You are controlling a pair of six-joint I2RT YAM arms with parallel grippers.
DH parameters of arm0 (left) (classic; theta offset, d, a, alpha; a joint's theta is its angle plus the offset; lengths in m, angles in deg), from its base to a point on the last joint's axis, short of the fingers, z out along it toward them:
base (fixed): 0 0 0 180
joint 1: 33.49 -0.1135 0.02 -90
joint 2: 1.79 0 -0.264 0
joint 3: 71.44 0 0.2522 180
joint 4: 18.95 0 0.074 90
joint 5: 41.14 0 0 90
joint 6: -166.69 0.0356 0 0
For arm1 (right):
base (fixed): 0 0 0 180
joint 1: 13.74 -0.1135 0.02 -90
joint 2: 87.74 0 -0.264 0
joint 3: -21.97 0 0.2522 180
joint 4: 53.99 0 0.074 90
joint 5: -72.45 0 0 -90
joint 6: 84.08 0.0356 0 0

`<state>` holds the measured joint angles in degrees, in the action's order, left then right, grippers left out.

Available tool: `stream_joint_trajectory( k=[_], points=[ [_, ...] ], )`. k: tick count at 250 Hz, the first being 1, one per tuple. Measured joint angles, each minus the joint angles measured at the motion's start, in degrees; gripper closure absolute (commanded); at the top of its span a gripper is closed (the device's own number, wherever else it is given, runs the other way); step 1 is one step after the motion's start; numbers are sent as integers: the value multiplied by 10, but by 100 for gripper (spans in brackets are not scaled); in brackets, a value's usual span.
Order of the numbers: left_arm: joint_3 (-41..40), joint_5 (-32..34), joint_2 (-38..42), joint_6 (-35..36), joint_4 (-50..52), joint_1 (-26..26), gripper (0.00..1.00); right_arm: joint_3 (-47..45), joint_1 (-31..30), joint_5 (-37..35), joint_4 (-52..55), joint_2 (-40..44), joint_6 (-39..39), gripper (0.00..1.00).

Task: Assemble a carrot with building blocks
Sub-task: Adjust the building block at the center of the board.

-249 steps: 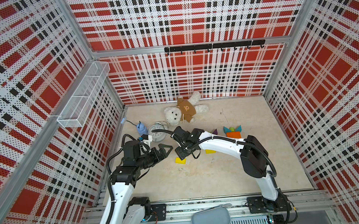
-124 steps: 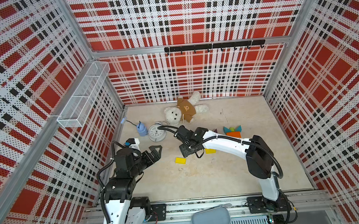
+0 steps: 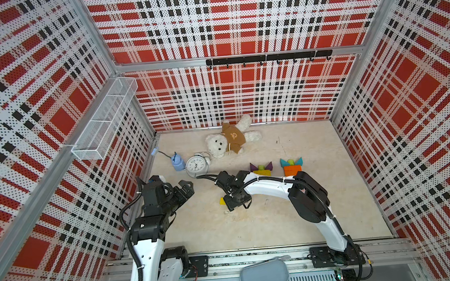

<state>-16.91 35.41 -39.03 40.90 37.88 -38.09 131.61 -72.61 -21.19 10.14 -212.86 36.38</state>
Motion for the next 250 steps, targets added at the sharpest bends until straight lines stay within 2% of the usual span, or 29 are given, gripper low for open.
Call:
stream_joint_trajectory(
  k=[124, 162, 193, 250],
  points=[
    [0, -20, -1, -2, -1, -2, 0, 30, 37, -27, -1, -16, -3, 31],
    [0, -28, -1, -2, -2, -2, 1, 38, 35, -18, 7, -16, -21, 24],
    [-1, -35, -1, -3, -5, -2, 0, 50, 27, -7, 18, -16, -55, 13],
    [-8, -48, -3, -4, -16, -2, 1, 136, 12, 8, 31, -32, -105, 8]
  ],
)
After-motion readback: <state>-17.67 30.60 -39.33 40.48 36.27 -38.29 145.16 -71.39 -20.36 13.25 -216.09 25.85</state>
